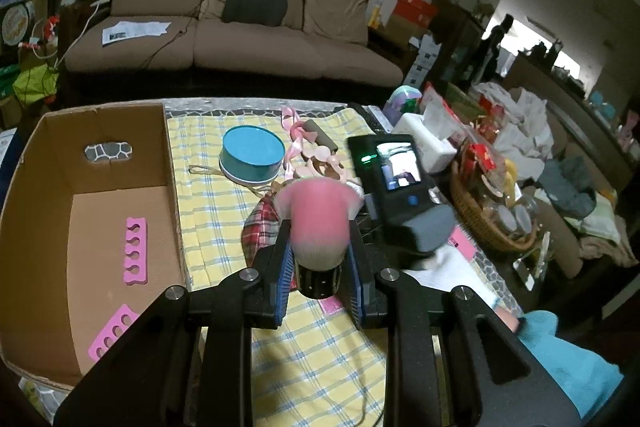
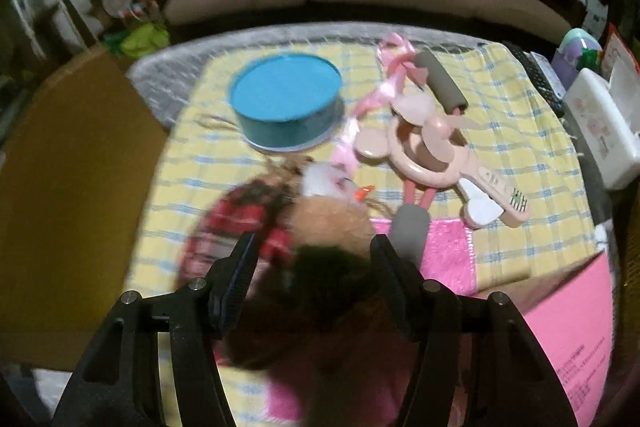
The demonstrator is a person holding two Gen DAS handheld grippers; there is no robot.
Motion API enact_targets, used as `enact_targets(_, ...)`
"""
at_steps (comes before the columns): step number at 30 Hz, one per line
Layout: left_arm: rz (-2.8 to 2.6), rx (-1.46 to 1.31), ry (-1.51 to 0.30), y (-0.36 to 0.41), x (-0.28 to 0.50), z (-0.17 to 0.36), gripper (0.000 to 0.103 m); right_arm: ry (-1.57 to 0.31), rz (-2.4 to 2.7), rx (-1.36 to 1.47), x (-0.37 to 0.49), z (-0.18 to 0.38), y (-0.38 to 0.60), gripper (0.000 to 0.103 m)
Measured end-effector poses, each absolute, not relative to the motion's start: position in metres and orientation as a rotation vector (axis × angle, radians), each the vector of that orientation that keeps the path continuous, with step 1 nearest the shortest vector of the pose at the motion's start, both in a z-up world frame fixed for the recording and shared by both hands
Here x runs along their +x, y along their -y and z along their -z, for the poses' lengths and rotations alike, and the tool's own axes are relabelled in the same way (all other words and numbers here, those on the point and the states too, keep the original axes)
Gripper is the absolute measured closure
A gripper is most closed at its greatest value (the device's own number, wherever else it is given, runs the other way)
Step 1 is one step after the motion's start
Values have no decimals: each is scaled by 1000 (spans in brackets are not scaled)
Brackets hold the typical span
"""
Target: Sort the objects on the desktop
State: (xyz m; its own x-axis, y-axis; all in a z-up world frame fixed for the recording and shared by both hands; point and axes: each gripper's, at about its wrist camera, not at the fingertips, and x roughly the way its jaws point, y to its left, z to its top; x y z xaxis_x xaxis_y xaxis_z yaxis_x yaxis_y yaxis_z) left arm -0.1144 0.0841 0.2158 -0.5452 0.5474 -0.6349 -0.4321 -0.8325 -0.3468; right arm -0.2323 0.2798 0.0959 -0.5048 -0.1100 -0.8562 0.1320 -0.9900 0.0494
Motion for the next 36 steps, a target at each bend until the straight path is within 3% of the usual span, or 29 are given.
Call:
enact_targets(4, -2335, -1039, 231, -80, -115, -212, 81, -162, 2617, 1524, -238, -76, -278, 57)
enact_targets(15, -2329, -1039, 258, -78, -110, -215, 81, -162, 2656, 1416, -226, -103, -272, 70)
enact_targets(28, -2374, -976, 282, -56, -76, -262, 81, -191, 2770, 1061, -172, -244, -262, 72)
enact_targets(36, -2449, -973, 333, -1, -67, -290, 81, -185, 2771, 898, -128, -338, -231, 72)
